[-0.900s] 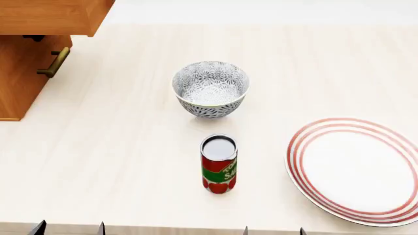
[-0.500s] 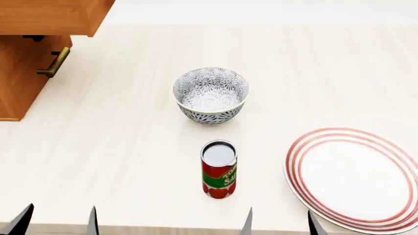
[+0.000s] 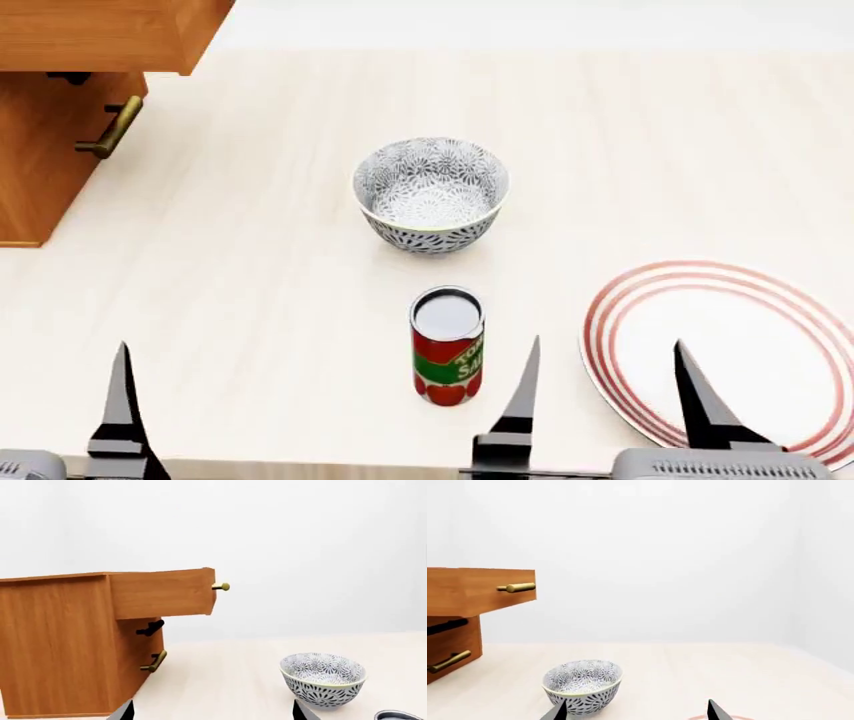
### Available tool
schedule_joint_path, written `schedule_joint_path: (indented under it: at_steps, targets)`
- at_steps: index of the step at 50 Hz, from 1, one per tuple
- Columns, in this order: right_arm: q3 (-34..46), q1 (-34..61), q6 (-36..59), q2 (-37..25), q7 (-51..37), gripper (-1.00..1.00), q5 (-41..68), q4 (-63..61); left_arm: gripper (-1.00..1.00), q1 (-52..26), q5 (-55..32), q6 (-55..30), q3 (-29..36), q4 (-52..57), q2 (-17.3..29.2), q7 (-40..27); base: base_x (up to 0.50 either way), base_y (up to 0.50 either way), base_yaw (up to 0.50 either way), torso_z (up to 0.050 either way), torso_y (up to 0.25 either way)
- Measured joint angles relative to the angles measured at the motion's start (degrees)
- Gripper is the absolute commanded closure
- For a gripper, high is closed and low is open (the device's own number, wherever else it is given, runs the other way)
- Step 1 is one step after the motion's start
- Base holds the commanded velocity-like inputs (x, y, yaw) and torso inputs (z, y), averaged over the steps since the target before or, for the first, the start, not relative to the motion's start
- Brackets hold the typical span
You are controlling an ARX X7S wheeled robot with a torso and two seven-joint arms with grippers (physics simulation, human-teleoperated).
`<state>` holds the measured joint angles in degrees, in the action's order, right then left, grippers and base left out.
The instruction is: Put the ketchup in the top drawer of the cabinet.
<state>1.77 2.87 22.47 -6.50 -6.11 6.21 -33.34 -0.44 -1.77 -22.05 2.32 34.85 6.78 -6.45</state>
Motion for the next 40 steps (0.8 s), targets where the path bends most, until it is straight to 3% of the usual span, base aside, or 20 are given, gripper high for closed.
schedule_joint_path:
  at_steps: [40]
  targets:
    - [1.77,0.65,3.17,-2.77,-1.99,-1.00,2.06,-3.97,-1.00,-0.07,-1.42,-1.94,1.08,3.96,2.54,-2.49,0.48,0.00,0.00,0.000,0.000]
